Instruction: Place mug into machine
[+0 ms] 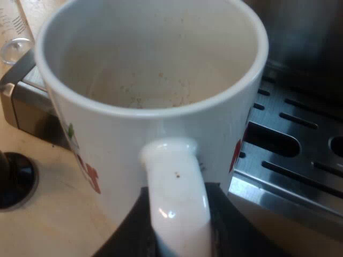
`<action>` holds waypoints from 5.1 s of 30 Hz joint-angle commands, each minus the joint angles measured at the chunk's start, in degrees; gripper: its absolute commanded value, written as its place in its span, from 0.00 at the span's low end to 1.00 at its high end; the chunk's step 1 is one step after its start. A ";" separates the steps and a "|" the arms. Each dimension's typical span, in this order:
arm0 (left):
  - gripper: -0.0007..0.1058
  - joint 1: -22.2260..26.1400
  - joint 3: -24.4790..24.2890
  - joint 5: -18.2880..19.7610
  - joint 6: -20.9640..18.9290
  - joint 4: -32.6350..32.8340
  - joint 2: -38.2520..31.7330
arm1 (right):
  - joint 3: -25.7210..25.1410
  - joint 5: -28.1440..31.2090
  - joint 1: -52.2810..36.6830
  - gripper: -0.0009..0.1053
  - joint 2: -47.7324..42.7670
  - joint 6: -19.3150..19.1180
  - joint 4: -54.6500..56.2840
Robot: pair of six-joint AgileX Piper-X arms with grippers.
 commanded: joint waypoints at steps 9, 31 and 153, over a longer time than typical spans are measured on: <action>0.77 0.04 -0.15 0.67 0.25 -1.11 -0.11 | -2.74 0.58 -0.02 0.01 6.13 -0.79 -9.37; 0.77 0.04 -0.15 0.67 0.25 0.83 -0.11 | -14.71 -0.92 -3.62 0.01 18.83 -0.36 -11.64; 0.77 0.04 -3.66 0.77 -1.34 13.27 -24.12 | -16.54 10.77 9.21 0.01 1.93 -7.19 -6.55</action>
